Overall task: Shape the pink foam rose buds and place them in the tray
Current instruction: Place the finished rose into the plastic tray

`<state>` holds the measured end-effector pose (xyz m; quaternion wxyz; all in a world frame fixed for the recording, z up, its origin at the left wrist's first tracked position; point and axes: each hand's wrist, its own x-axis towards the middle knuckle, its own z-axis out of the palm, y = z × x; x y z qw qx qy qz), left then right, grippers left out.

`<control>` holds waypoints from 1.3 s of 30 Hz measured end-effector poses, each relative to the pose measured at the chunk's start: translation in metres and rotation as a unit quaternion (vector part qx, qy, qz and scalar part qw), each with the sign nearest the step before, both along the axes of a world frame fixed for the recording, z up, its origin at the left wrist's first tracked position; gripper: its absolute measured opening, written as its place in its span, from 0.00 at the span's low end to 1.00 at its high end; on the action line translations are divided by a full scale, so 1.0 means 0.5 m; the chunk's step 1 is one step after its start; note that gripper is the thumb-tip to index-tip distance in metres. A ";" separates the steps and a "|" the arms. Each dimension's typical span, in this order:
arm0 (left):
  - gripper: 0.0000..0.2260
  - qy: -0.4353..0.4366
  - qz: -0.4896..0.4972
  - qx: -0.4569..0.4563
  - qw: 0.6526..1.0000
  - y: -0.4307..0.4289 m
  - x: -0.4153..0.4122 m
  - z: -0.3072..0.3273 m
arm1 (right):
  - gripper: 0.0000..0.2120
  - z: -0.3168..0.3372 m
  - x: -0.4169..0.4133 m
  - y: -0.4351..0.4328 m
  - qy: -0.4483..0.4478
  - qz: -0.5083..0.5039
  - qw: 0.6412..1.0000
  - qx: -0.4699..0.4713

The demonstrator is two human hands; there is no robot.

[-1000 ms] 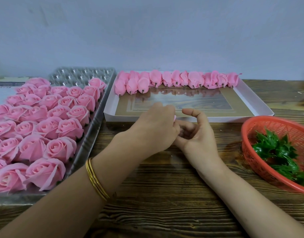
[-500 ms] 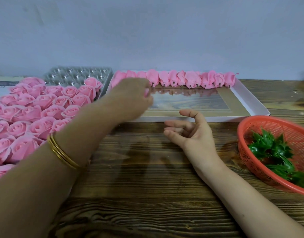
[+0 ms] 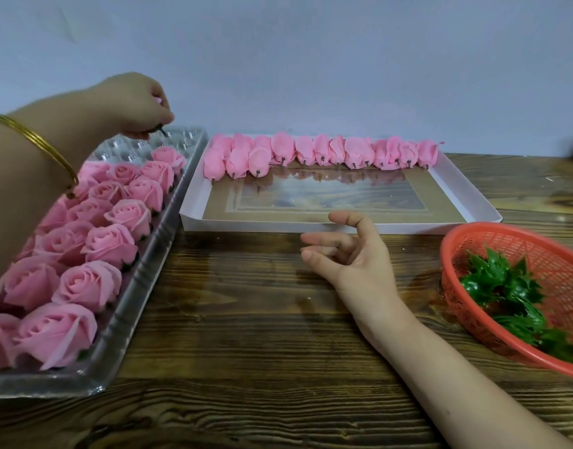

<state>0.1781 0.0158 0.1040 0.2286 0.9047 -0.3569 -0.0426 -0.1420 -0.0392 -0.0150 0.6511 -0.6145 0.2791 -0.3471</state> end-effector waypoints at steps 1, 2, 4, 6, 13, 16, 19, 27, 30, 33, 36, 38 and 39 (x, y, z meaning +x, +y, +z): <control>0.05 -0.007 0.004 0.006 1.000 -0.002 0.015 -0.002 | 0.24 0.000 0.000 0.001 0.003 -0.001 1.000 -0.002; 0.06 -0.015 0.008 0.013 1.000 -0.004 0.028 -0.005 | 0.24 0.001 -0.001 0.001 0.005 -0.001 1.000 -0.003; 0.07 -0.031 0.013 0.029 0.999 -0.006 0.046 -0.011 | 0.24 0.003 -0.001 0.002 0.007 0.000 1.000 -0.003; 0.06 -0.032 0.011 0.055 0.998 -0.007 0.060 -0.020 | 0.23 0.005 -0.001 0.004 0.008 0.002 1.000 0.002; 0.03 0.016 0.015 0.126 0.992 -0.003 0.087 -0.061 | 0.23 0.007 -0.001 0.007 0.010 0.001 1.000 0.008; 0.03 0.018 0.010 0.158 0.987 0.004 0.098 -0.076 | 0.23 0.006 -0.002 0.006 0.013 0.002 1.000 0.009; 0.04 0.002 0.001 0.182 0.983 0.010 0.096 -0.084 | 0.23 0.007 -0.001 0.007 0.013 0.004 1.000 0.010; 0.04 -0.010 -0.030 0.190 0.981 0.014 0.099 -0.095 | 0.22 0.008 0.000 0.009 0.016 0.006 1.000 0.009; 0.05 0.001 -0.040 0.199 0.979 0.012 0.095 -0.095 | 0.21 0.008 0.000 0.009 0.018 0.006 1.000 0.009; 0.07 0.000 -0.044 0.203 0.978 0.009 0.093 -0.095 | 0.21 0.008 0.000 0.008 0.018 0.005 1.000 0.008; 0.12 0.005 -0.038 0.206 0.978 0.010 0.092 -0.097 | 0.21 0.008 0.000 0.008 0.015 0.004 1.000 0.009; 0.16 0.012 -0.044 0.215 0.976 0.011 0.092 -0.098 | 0.21 0.009 -0.001 0.008 0.017 0.005 1.000 0.008; 0.17 0.015 -0.049 0.217 0.975 0.012 0.092 -0.098 | 0.21 0.009 -0.002 0.008 0.016 0.005 1.000 0.008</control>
